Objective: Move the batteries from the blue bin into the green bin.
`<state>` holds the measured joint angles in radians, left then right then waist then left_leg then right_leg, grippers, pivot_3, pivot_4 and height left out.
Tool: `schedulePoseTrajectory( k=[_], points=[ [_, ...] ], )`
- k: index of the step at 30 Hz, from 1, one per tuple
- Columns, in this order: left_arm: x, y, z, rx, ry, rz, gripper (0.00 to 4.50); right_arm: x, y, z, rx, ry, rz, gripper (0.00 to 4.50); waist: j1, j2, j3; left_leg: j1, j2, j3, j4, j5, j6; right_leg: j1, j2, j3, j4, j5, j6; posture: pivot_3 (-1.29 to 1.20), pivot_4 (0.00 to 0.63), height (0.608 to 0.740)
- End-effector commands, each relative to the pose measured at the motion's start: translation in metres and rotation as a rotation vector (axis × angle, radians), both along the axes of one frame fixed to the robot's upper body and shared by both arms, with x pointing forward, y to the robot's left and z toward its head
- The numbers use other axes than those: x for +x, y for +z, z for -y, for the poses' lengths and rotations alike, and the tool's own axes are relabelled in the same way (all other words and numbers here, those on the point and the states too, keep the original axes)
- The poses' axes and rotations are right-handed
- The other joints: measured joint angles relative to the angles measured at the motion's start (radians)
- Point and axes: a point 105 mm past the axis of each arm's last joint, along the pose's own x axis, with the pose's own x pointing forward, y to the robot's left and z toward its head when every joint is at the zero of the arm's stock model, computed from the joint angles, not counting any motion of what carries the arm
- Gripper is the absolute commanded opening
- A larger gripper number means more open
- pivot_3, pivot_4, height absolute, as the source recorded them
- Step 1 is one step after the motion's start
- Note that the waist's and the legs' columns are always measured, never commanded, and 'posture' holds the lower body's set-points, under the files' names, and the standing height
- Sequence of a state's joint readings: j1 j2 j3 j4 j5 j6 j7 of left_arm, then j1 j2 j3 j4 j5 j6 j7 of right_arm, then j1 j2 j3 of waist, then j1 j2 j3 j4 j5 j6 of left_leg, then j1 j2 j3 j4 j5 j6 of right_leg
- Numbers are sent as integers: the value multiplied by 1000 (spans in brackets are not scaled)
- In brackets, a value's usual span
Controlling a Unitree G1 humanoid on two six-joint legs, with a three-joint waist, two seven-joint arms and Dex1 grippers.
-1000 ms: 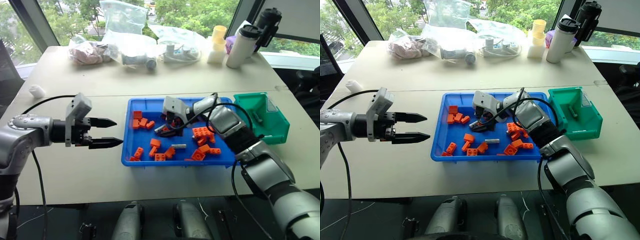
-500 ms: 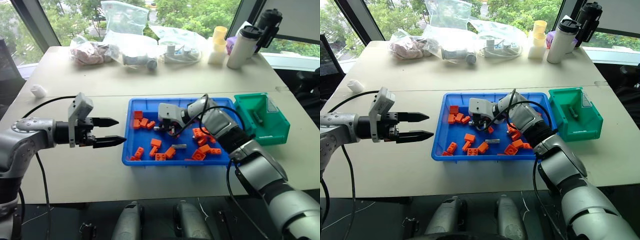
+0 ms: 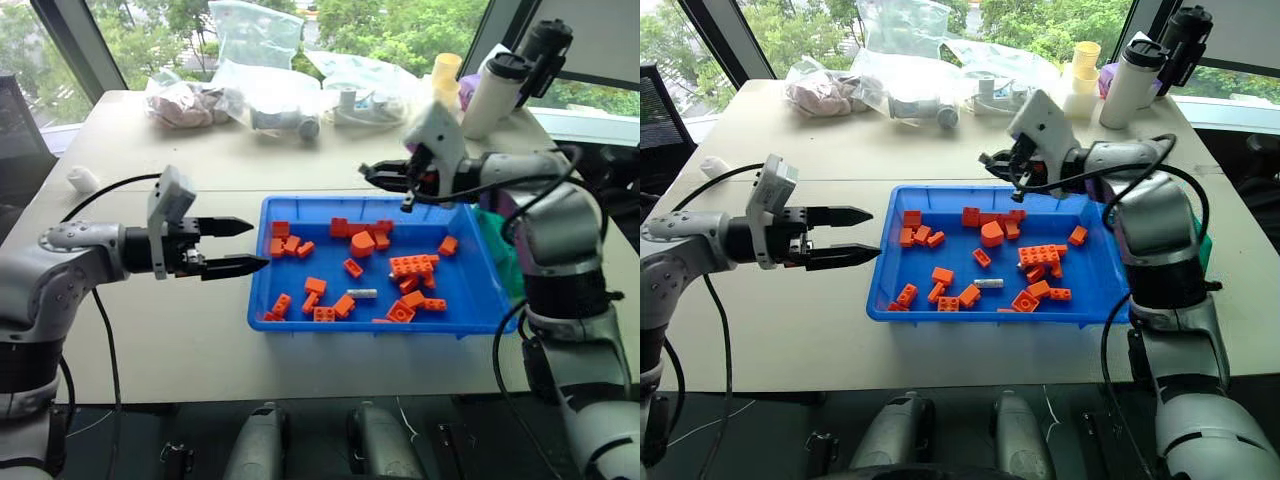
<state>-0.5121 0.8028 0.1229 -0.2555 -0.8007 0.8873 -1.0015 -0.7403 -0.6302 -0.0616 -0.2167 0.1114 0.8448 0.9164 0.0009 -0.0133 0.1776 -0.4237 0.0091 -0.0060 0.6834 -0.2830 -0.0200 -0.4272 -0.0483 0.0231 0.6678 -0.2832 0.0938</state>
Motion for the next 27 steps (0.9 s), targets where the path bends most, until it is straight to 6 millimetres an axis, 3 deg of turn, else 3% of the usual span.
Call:
schedulePoseTrajectory(
  k=[1,3,8,14,17,22,27],
  points=[
    [7,8,21,-80,2,37,4500,-13,15,77,31,-375,112,1,9,0,0,0,0,1,0,0,0,0,0,0,0,0,0,0,150,740],
    [5,4,29,-81,-31,23,4500,-19,8,103,23,-492,123,1,6,0,0,0,-1,2,0,0,0,0,0,1,0,0,0,0,150,740],
    [5,-2,37,-37,-97,9,4500,-23,-4,133,23,-648,135,1,-23,2,-1,4,1,3,-1,0,0,0,3,3,2,0,0,0,150,740],
    [7,-3,36,-2,-123,10,4500,-21,-12,153,36,-746,92,1,-17,3,-1,6,1,4,-1,0,0,1,4,4,2,0,0,0,150,740],
    [9,-3,34,7,-120,14,4500,-22,-35,167,47,-824,-42,1,-11,3,-2,5,1,4,-1,0,0,2,3,4,2,0,0,0,150,740],
    [10,-4,32,6,-106,17,4500,-21,-41,189,28,-921,-39,1,-13,3,-2,6,1,4,-1,0,0,2,3,4,1,0,0,0,150,740],
    [10,-3,30,7,-98,20,4500,-21,-44,192,35,-927,-58,2381,-16,3,-2,6,1,4,-1,0,0,2,3,4,1,0,0,0,150,740]
  ],
)
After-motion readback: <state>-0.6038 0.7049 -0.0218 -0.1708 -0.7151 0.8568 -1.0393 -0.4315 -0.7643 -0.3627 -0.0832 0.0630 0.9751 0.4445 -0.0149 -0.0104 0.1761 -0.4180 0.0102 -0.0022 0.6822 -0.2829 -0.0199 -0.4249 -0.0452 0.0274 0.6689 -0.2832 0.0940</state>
